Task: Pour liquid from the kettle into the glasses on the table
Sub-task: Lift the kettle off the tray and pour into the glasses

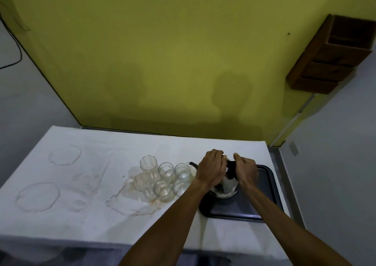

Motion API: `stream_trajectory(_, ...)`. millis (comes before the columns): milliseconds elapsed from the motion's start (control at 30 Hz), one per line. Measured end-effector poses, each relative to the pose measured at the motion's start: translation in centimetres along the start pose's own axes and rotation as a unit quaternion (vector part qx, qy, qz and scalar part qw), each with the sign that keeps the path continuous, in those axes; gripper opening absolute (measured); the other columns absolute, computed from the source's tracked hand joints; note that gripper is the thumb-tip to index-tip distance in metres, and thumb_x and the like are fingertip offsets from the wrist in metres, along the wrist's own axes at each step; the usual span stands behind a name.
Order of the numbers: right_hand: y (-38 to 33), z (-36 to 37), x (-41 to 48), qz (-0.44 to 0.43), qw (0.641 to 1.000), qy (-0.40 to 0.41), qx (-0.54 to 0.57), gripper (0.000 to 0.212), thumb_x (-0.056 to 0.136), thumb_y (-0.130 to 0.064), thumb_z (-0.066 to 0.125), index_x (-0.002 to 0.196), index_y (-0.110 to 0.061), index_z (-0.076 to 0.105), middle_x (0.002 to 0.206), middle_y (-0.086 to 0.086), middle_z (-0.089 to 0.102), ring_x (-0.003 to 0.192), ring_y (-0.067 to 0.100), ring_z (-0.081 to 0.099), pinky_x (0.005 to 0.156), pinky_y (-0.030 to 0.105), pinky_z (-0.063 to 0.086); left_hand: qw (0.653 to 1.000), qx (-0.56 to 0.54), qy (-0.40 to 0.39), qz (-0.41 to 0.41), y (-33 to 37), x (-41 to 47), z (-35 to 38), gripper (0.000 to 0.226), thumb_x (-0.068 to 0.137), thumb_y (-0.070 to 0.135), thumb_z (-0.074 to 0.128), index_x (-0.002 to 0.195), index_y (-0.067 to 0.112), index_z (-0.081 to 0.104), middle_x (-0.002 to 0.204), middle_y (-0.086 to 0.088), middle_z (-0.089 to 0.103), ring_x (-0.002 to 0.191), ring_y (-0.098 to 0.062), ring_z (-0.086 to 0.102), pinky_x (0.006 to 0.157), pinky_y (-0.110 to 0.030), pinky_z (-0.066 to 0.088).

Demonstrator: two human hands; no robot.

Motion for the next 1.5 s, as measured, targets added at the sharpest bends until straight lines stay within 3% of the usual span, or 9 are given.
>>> stream_trajectory(100, -0.1, -0.3, 0.1, -0.001, 1.000, 0.001, -0.001, 0.050, 0.087, -0.048, 0.059, 0.055, -0.010, 0.062, 0.058, 0.001, 0.064, 0.062, 0.025, 0.059, 0.062, 0.034, 0.040, 1.000, 0.018, 0.001, -0.008, 0.3, 0.0, -0.2, 0.038, 0.105, 0.026, 0.028, 0.127, 0.007, 0.052, 0.129, -0.010, 0.056, 0.119, -0.025, 0.049, 0.101, -0.039, 0.040)
stream_trajectory(433, -1.1, -1.0, -0.1, -0.004, 1.000, 0.012, -0.019, 0.051, 0.088, -0.050, 0.058, 0.055, -0.011, 0.062, 0.058, 0.001, 0.062, 0.060, 0.026, 0.057, 0.060, 0.033, 0.038, 0.994, 0.089, 0.006, 0.063, 0.7, 0.2, 0.1, 0.048, 0.105, 0.025, 0.010, 0.133, 0.009, 0.045, 0.141, -0.007, 0.047, 0.126, -0.025, 0.042, 0.106, -0.034, 0.031)
stream_trajectory(533, -1.3, -1.0, -0.1, -0.008, 1.000, 0.013, -0.019, 0.052, 0.087, -0.052, 0.057, 0.055, -0.011, 0.062, 0.058, 0.001, 0.063, 0.059, 0.025, 0.058, 0.059, 0.033, 0.039, 0.991, 0.065, 0.042, 0.105, 1.5, -0.1, -0.3, 0.041, 0.105, 0.022, 0.029, 0.131, -0.001, 0.050, 0.142, -0.019, 0.049, 0.133, -0.035, 0.042, 0.114, -0.045, 0.030)
stream_trajectory(600, -1.3, -0.9, -0.1, -0.005, 1.000, 0.010, -0.020, 0.052, 0.087, -0.052, 0.057, 0.056, -0.010, 0.062, 0.059, 0.002, 0.064, 0.061, 0.026, 0.058, 0.061, 0.033, 0.040, 0.993, 0.039, 0.056, 0.094, 1.4, -0.7, -0.5, 0.047, 0.103, 0.028, 0.039, 0.140, -0.001, 0.043, 0.149, -0.019, 0.043, 0.143, -0.032, 0.033, 0.120, -0.045, 0.024)
stream_trajectory(767, -1.5, -0.9, -0.2, -0.010, 1.000, 0.011, -0.026, 0.053, 0.089, -0.050, 0.057, 0.055, -0.009, 0.061, 0.058, 0.002, 0.063, 0.059, 0.025, 0.058, 0.060, 0.033, 0.039, 0.991, 0.060, 0.063, 0.103, 0.8, -2.5, 0.3, 0.057, 0.103, 0.036, 0.033, 0.150, 0.003, 0.029, 0.160, -0.014, 0.026, 0.151, -0.024, 0.015, 0.124, -0.042, 0.014)
stream_trajectory(967, -1.6, -0.9, -0.4, -0.009, 0.999, 0.011, -0.030, 0.053, 0.090, -0.048, 0.058, 0.055, -0.009, 0.060, 0.059, 0.001, 0.061, 0.060, 0.026, 0.057, 0.062, 0.033, 0.039, 0.990, 0.063, 0.060, 0.113, 0.7, -3.7, 0.6, 0.059, 0.104, 0.033, 0.033, 0.151, 0.000, 0.024, 0.161, -0.017, 0.020, 0.152, -0.026, 0.011, 0.124, -0.040, 0.013)
stream_trajectory(1100, -1.7, -0.6, -0.6, -0.007, 0.999, 0.008, -0.036, 0.051, 0.091, -0.047, 0.058, 0.054, -0.012, 0.059, 0.055, -0.005, 0.057, 0.054, 0.015, 0.051, 0.058, 0.032, 0.035, 0.989, 0.063, 0.068, 0.115, 0.7, -4.0, 0.5, 0.058, 0.103, 0.032, 0.034, 0.148, -0.004, 0.029, 0.158, -0.021, 0.026, 0.150, -0.030, 0.018, 0.123, -0.043, 0.019)
stream_trajectory(1233, -1.8, -0.6, -0.7, -0.006, 0.999, 0.005, -0.042, 0.049, 0.091, -0.048, 0.058, 0.057, -0.013, 0.062, 0.060, 0.000, 0.059, 0.062, 0.027, 0.055, 0.065, 0.033, 0.039, 0.988, 0.069, 0.069, 0.119, 0.6, -4.2, 0.5, 0.057, 0.103, 0.029, 0.036, 0.149, -0.004, 0.027, 0.159, -0.021, 0.024, 0.150, -0.030, 0.015, 0.123, -0.043, 0.017)
stream_trajectory(1500, -1.8, -1.2, -1.0, -0.009, 0.999, 0.012, -0.047, 0.048, 0.089, -0.051, 0.057, 0.061, -0.013, 0.066, 0.070, 0.008, 0.066, 0.072, 0.032, 0.061, 0.067, 0.033, 0.040, 0.989, 0.057, 0.064, 0.123, 1.0, -4.5, 0.5, 0.057, 0.103, 0.027, 0.037, 0.149, -0.005, 0.025, 0.160, -0.021, 0.021, 0.151, -0.029, 0.011, 0.124, -0.040, 0.012)
Point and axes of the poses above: each hand's wrist, its own x-axis towards the middle knuckle, its own z-axis out of the palm, y = z × x, the point moved 7 cm from there along x, towards the middle knuckle
